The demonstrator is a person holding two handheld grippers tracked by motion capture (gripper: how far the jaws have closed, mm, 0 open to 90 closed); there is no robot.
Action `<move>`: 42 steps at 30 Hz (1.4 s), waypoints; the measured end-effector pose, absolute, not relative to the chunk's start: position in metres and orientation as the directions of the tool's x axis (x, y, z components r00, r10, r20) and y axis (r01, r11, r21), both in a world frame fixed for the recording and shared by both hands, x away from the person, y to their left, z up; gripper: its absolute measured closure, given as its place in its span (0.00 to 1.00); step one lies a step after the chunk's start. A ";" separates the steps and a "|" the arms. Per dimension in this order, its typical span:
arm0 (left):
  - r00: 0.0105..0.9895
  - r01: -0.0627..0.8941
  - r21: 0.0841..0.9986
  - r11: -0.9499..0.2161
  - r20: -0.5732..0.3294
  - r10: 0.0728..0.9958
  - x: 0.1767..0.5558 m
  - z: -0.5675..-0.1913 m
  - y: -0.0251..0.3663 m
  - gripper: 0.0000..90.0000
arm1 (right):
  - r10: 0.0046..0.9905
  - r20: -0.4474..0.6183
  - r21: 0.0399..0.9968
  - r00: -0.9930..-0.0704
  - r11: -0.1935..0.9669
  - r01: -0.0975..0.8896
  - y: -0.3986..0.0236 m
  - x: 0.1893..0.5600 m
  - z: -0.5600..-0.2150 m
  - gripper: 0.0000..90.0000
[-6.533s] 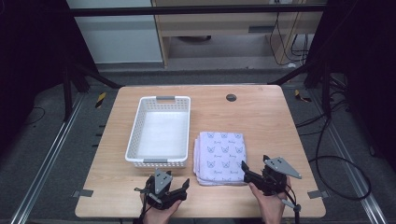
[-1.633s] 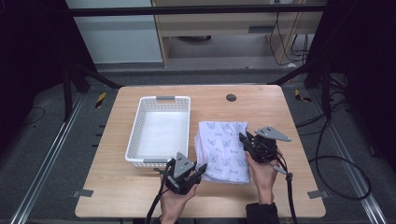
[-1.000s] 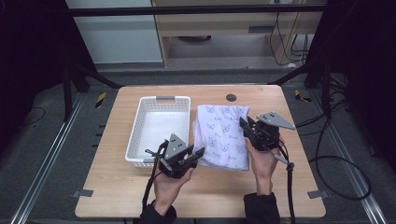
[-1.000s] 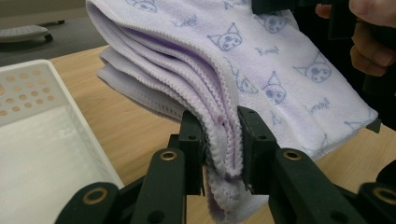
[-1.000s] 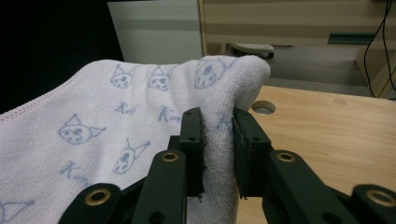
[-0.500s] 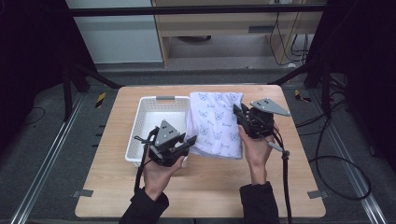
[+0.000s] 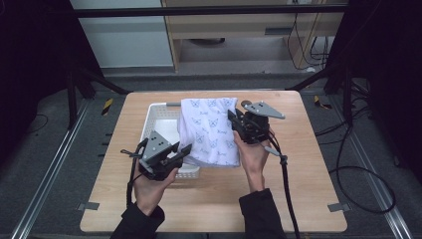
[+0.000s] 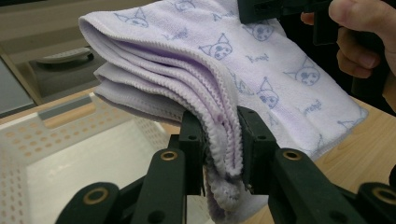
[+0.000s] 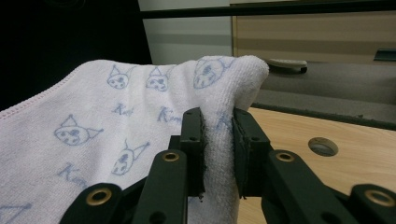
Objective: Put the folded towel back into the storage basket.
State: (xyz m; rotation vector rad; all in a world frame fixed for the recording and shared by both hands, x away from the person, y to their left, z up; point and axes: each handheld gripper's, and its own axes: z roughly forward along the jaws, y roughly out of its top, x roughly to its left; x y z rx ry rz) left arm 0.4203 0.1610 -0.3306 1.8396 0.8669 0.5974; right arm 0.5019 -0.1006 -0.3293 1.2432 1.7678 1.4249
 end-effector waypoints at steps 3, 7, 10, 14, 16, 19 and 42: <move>0.612 0.301 0.918 -0.257 0.020 0.791 0.419 -0.332 0.171 0.80 | 0.889 0.122 0.948 -0.441 0.028 0.318 -0.090 0.505 -0.328 0.85; 0.592 0.306 0.921 -0.243 0.015 0.806 0.418 -0.333 0.186 0.80 | 0.879 0.120 0.948 -0.461 0.037 0.317 -0.073 0.511 -0.327 0.85; 0.581 0.316 0.922 -0.225 0.000 0.814 0.420 -0.337 0.197 0.80 | 0.873 0.117 0.945 -0.473 0.049 0.324 -0.061 0.516 -0.329 0.85; 0.567 0.325 0.919 -0.221 -0.002 0.824 0.421 -0.342 0.210 0.80 | 0.866 0.117 0.941 -0.486 0.060 0.334 -0.044 0.522 -0.334 0.85; 0.558 0.326 0.921 -0.214 -0.005 0.830 0.422 -0.344 0.216 0.80 | 0.864 0.112 0.939 -0.490 0.070 0.337 -0.037 0.525 -0.337 0.85; 0.544 0.331 0.920 -0.208 -0.006 0.839 0.425 -0.346 0.223 0.81 | 0.861 0.109 0.937 -0.496 0.077 0.340 -0.028 0.529 -0.340 0.85; 0.475 0.413 0.889 -0.196 -0.026 0.880 0.457 -0.375 0.264 0.81 | 0.861 0.115 0.928 -0.495 0.084 0.362 0.023 0.565 -0.375 0.85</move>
